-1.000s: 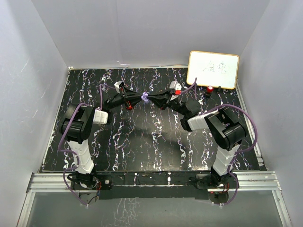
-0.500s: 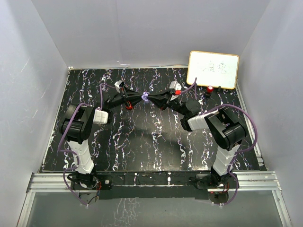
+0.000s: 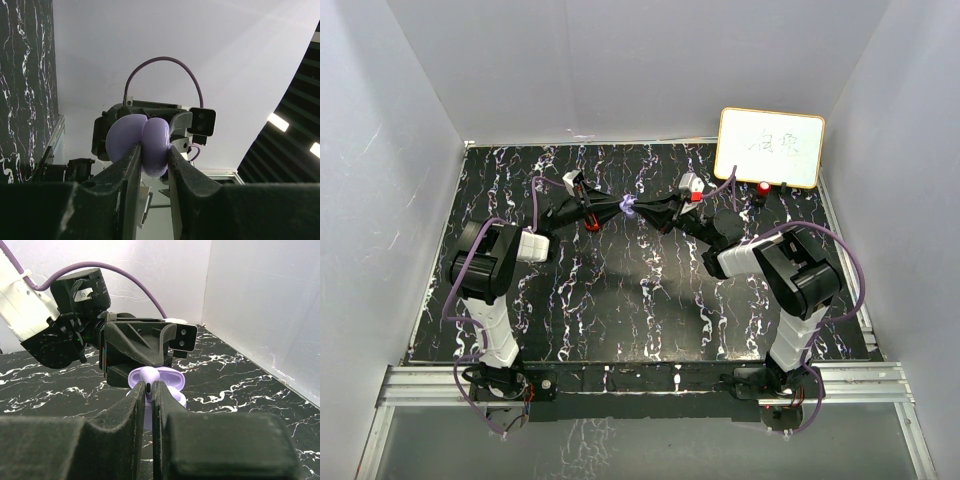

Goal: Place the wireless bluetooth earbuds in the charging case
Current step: Place the earbud in the charging case.

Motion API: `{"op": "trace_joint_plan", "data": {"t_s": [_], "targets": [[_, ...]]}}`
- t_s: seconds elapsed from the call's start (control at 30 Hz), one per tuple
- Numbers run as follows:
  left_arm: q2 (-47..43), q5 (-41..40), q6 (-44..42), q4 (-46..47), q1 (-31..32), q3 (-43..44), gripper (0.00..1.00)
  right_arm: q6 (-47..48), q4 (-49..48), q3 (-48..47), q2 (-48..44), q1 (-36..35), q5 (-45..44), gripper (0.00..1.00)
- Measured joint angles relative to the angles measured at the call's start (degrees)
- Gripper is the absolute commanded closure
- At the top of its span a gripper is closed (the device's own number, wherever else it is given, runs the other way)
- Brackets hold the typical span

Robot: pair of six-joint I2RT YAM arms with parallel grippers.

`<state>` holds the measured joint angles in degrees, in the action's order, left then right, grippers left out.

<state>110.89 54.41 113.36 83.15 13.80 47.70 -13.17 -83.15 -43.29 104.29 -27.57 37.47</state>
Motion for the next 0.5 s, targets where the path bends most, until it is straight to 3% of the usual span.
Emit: {"op": "trace_joint_plan", "data": {"t_s": [0.5], "targets": [[0.0,-0.2,0.0,0.0,0.1,0.3,1.0,1.4,0.5,0.0,-1.3,0.0,0.0,0.91]]}}
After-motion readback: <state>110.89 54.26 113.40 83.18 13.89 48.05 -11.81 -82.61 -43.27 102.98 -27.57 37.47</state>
